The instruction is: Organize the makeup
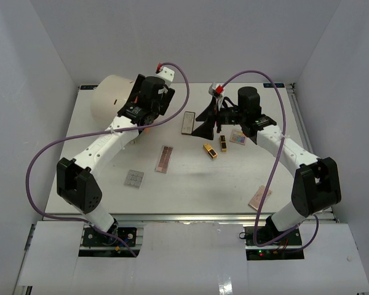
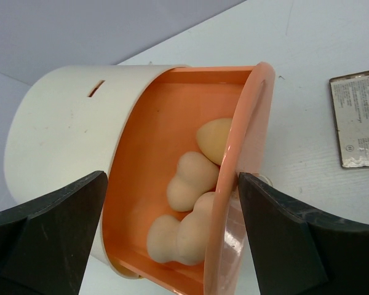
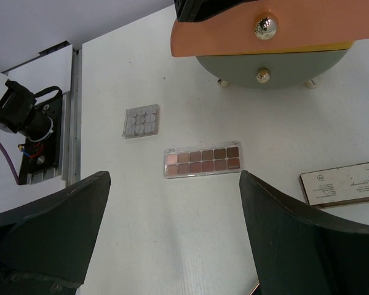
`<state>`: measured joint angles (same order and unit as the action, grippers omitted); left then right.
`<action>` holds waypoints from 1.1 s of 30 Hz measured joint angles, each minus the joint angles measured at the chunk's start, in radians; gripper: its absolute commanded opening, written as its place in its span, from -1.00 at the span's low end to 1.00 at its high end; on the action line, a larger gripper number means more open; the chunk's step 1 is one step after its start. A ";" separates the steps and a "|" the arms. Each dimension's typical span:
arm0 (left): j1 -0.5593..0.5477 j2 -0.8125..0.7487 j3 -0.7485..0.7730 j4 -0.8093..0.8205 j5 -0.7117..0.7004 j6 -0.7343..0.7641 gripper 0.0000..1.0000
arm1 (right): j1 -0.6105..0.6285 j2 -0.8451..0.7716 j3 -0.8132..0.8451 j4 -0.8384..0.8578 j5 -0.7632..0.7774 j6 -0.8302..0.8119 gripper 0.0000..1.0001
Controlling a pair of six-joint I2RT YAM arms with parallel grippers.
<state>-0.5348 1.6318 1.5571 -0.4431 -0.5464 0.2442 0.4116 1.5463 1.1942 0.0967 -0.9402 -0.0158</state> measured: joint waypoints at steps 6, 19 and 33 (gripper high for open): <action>-0.012 -0.001 -0.026 0.060 -0.066 0.083 0.96 | 0.000 0.000 0.000 0.000 -0.006 0.000 0.84; 0.067 -0.001 -0.026 0.070 -0.085 0.108 0.96 | -0.007 0.000 0.000 0.000 -0.010 -0.002 0.85; 0.140 0.036 -0.006 0.027 -0.064 0.028 0.96 | -0.007 0.002 0.000 -0.014 -0.019 -0.013 0.85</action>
<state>-0.3952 1.6678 1.5513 -0.4162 -0.6107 0.2727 0.4049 1.5484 1.1942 0.0824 -0.9594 -0.0292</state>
